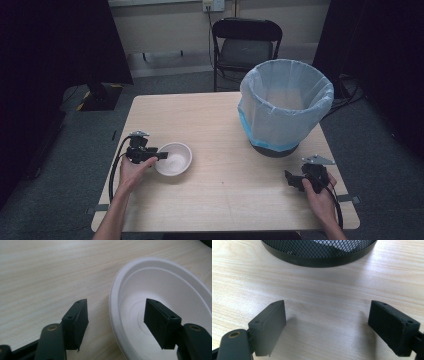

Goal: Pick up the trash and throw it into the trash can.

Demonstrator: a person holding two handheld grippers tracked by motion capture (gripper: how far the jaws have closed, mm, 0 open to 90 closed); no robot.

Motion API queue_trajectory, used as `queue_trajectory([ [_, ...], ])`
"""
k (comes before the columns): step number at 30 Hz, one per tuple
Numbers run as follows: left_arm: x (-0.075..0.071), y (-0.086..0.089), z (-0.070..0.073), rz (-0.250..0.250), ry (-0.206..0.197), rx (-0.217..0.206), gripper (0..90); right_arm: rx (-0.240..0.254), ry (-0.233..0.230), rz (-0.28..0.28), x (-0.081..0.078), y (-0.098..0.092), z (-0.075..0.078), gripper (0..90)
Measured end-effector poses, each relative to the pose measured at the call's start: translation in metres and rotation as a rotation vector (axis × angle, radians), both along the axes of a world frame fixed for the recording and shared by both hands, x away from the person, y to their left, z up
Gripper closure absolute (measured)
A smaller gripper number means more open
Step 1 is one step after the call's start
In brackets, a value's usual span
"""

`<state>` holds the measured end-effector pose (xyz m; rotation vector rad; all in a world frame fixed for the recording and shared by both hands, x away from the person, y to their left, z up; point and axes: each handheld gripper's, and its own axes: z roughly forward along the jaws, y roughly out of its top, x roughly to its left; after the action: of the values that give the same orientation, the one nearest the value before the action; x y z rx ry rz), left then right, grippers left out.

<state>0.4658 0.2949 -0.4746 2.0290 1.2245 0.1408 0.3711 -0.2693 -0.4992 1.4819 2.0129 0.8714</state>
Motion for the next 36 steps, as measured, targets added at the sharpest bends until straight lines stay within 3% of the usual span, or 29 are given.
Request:
queue_trajectory([
  [4,0.001,-0.007,-0.003,-0.03,0.001,0.038,40.1,0.001,0.001,0.001,0.0,0.0,0.0,13.8],
  [10,0.001,-0.012,-0.004,-0.059,-0.007,-0.002,71.4,0.001,0.001,0.001,0.0,0.0,0.0,13.8],
  [13,0.0,-0.012,0.0,-0.071,-0.021,-0.045,79.5,0.001,0.001,0.001,0.0,0.0,0.0,13.8],
  [15,-0.001,-0.013,0.001,-0.08,-0.027,-0.047,85.4,0.001,0.001,0.001,0.0,0.0,0.0,13.8],
  [24,-0.01,-0.024,0.017,-0.092,-0.118,-0.105,86.0,0.001,0.001,0.001,0.0,0.0,0.0,13.8],
  [30,-0.015,-0.03,0.026,-0.081,-0.149,-0.137,86.0,0.001,0.001,0.001,0.0,0.0,0.0,13.8],
  [32,-0.019,-0.037,0.034,-0.093,-0.18,-0.159,86.0,0.001,0.001,0.001,0.0,0.0,0.0,13.8],
  [36,-0.021,-0.045,0.046,-0.122,-0.204,-0.159,86.1,0.001,0.001,0.001,0.0,0.0,0.0,13.8],
])
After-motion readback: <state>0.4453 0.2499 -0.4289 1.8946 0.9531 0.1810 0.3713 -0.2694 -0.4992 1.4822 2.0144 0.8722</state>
